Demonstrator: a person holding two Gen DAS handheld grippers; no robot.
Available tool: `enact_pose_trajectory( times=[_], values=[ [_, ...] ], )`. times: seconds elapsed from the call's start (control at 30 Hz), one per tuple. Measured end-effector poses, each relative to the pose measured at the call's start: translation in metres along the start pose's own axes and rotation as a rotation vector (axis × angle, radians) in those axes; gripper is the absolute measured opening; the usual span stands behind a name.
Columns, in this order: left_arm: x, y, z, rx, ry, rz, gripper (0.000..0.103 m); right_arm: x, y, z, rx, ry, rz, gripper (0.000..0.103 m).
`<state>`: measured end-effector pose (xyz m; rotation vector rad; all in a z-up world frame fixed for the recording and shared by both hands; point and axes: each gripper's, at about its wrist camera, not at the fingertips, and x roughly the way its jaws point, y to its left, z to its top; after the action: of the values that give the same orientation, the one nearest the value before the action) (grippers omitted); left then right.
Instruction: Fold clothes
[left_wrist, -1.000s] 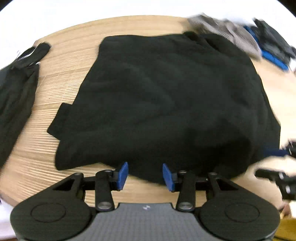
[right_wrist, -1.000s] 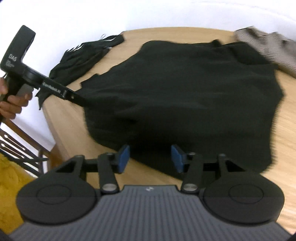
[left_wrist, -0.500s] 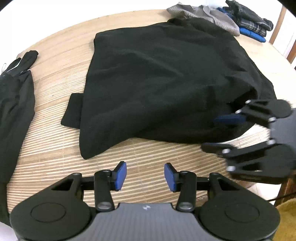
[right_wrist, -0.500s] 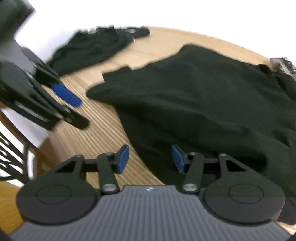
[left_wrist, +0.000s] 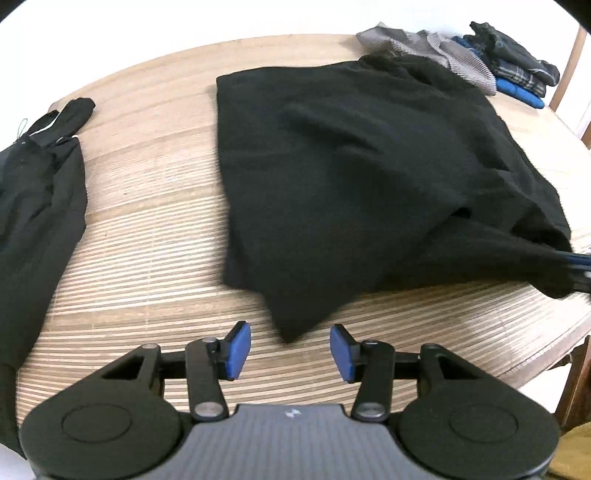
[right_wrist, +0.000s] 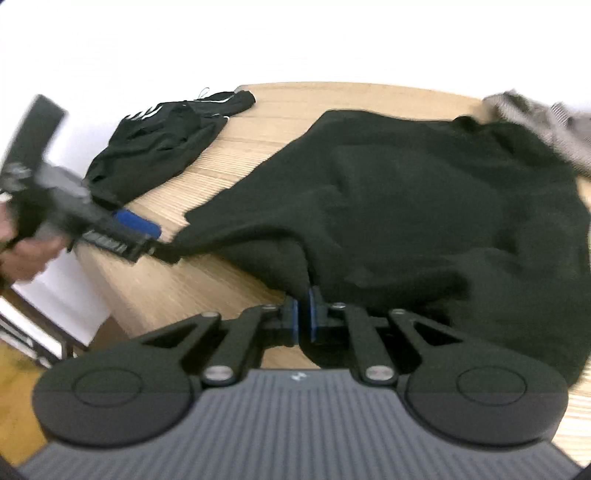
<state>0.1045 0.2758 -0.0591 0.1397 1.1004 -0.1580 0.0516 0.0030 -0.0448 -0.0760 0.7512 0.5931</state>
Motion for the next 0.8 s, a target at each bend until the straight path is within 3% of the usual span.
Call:
enact_pose_trajectory(
  times=[0.17,0.37,0.43,0.5,0.57,0.63,0.7,0.8],
  values=[
    [0.009,-0.01,-0.004,0.027,0.027,-0.064,0.05,-0.041,-0.009,-0.016,-0.038,0.037,-0.078,0.009],
    [0.008,-0.056,-0.007,0.167,-0.025,-0.138,0.054,-0.047,-0.013,-0.03,0.072,0.015,-0.136,0.009],
    [0.012,-0.074,-0.006,0.221,-0.042,-0.137,0.057,-0.041,-0.01,-0.03,0.093,0.003,-0.138,0.009],
    [0.021,-0.087,-0.007,0.259,-0.056,-0.087,0.056,-0.04,-0.009,-0.031,0.116,-0.007,-0.137,0.009],
    [0.029,-0.09,-0.008,0.256,-0.072,-0.024,0.05,-0.043,-0.008,-0.033,0.143,-0.02,-0.139,0.009],
    [0.028,-0.091,-0.006,0.236,-0.098,-0.026,0.014,-0.042,-0.015,-0.03,0.157,-0.031,-0.137,0.009],
    [0.02,-0.088,-0.005,0.224,-0.123,0.008,0.008,-0.045,-0.017,-0.029,0.176,-0.048,-0.146,0.009],
    [-0.008,-0.059,-0.004,0.153,-0.159,0.073,0.008,-0.058,-0.02,-0.027,0.154,-0.086,-0.178,0.009]
  ],
)
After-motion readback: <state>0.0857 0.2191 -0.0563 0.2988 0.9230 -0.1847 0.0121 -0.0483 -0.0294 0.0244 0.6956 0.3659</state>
